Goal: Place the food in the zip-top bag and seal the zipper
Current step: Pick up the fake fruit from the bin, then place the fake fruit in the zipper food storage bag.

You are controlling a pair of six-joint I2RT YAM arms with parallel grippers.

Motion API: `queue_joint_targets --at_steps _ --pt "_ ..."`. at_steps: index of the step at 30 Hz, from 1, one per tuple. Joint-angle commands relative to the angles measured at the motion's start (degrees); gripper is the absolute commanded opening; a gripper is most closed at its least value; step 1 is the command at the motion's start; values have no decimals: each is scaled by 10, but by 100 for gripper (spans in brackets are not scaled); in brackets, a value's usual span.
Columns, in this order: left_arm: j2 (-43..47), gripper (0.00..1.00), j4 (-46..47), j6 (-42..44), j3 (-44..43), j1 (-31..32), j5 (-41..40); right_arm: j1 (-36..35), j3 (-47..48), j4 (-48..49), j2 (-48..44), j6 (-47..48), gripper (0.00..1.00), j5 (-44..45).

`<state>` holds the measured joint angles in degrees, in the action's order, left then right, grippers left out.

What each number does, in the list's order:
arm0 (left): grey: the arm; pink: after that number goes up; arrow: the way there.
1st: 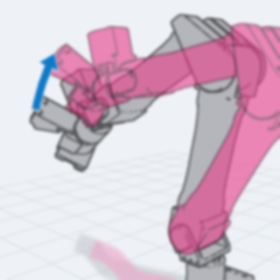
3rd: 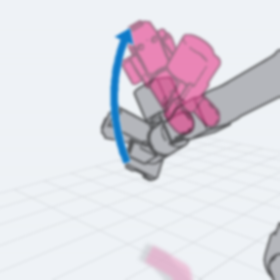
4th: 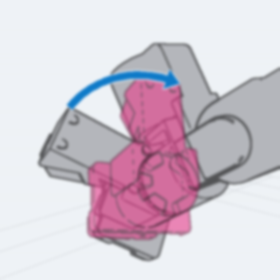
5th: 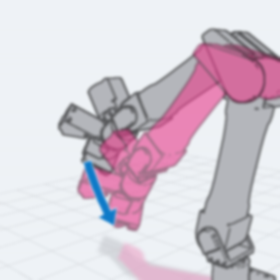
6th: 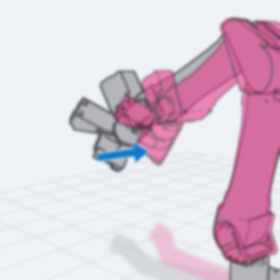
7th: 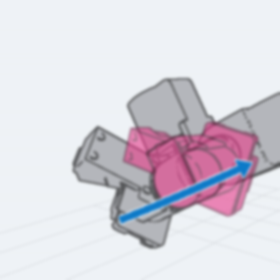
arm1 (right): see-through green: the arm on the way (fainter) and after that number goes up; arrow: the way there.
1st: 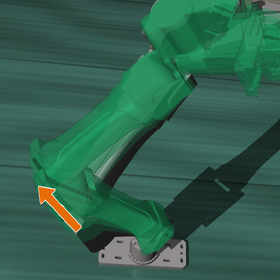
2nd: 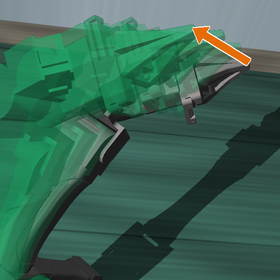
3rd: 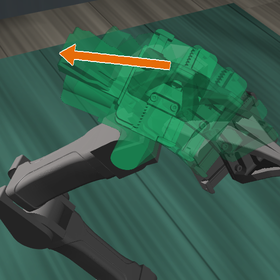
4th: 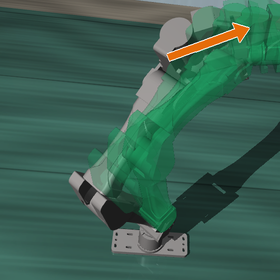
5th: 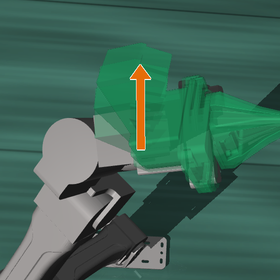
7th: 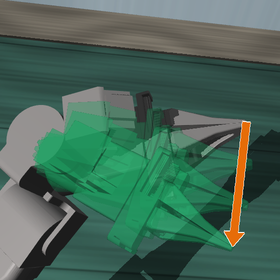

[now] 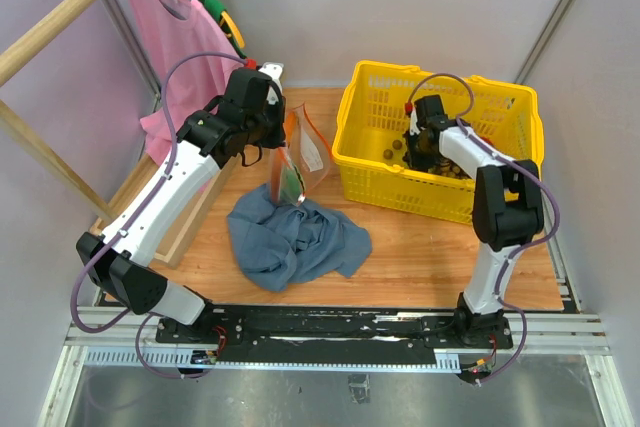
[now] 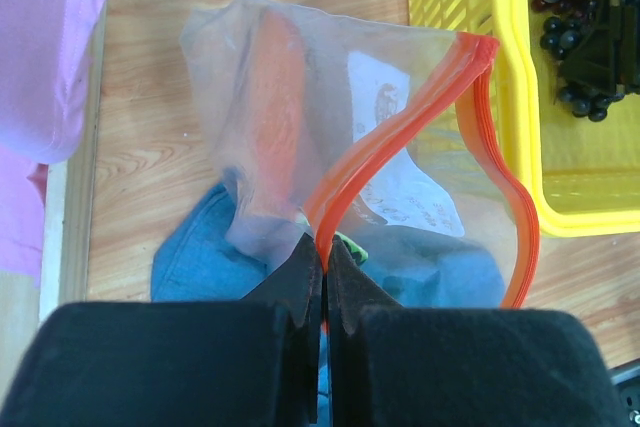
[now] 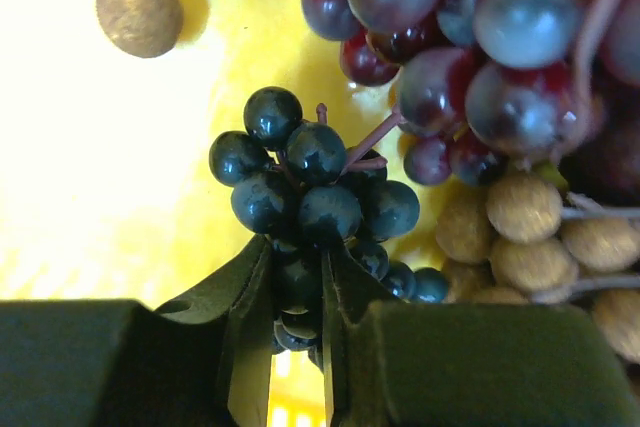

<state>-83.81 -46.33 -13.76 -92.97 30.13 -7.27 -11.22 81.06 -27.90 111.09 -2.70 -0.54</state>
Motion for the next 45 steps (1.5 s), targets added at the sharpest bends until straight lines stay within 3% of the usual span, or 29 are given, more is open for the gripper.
queue_joint_targets --at_steps 1,14,26,36,45 --pt "23 0 21 4 -2 -2 8 -12 -13 -19 -81 0 1 -5" --pt "24 1 19 -4 -6 -2 8 -36 -27 -23 -252 -28 1 -34" --pt "20 1 17 -8 -11 -2 15 -103 -9 63 -401 -72 1 -30" --pt "16 0 19 -14 -15 -2 26 -232 -22 211 -444 -112 1 -46" --pt "21 0 18 -17 -15 -2 29 -355 -87 425 -401 -109 1 -37"
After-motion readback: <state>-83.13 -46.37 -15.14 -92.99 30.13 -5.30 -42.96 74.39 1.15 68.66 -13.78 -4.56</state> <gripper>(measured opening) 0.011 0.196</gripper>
